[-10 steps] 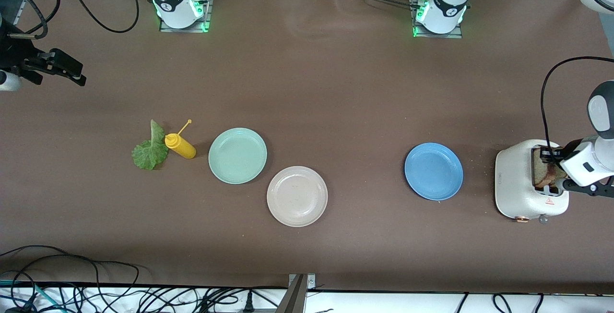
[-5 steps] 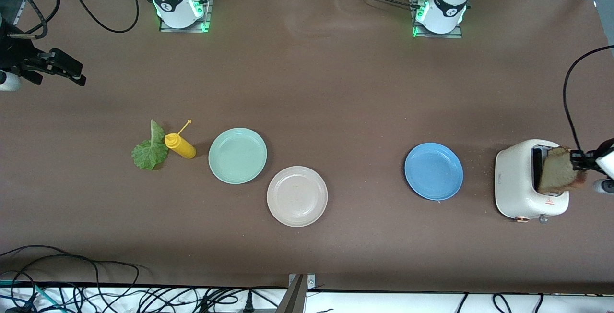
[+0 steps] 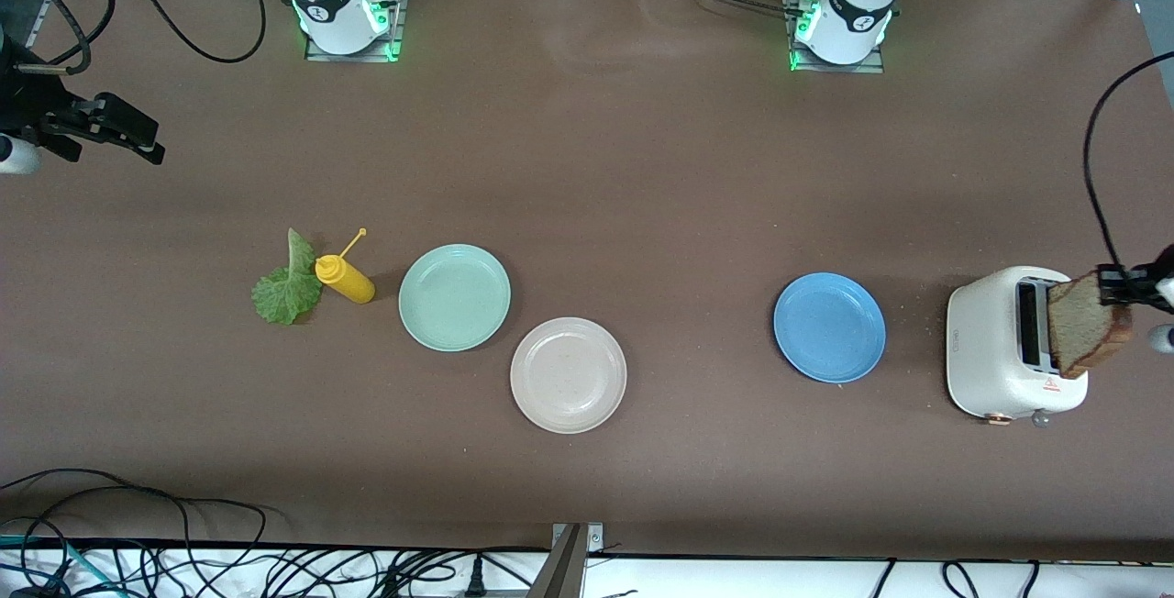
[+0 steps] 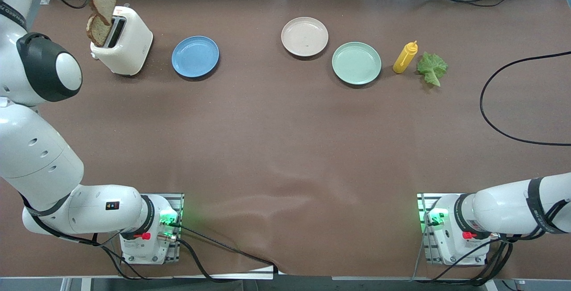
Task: Make sandwich on beige plate with both arms
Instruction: 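Grasp the bread slice and lift it out with the left gripper, then carry the bread slice onto the beige plate and open the left gripper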
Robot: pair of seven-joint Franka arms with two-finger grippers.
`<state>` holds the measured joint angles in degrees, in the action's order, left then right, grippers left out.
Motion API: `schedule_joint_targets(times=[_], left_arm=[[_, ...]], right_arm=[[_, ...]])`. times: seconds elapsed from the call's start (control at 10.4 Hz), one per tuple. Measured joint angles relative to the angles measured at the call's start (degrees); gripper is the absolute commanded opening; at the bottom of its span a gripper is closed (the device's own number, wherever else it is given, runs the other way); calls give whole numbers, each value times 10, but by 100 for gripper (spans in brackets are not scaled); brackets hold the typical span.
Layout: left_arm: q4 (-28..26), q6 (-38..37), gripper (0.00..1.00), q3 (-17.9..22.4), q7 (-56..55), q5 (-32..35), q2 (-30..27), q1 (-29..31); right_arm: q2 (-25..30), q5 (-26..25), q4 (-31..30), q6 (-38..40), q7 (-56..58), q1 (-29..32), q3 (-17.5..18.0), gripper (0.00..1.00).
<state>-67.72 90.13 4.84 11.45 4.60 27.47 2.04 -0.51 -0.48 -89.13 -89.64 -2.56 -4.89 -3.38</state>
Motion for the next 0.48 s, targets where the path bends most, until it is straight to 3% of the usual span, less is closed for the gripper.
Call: schedule_joint_targets(times=[0.48], left_arm=[[-10, -15, 0, -112, -345, -144, 11, -34]], right_arm=[[0, 0, 0, 0, 0, 0, 0, 100]])
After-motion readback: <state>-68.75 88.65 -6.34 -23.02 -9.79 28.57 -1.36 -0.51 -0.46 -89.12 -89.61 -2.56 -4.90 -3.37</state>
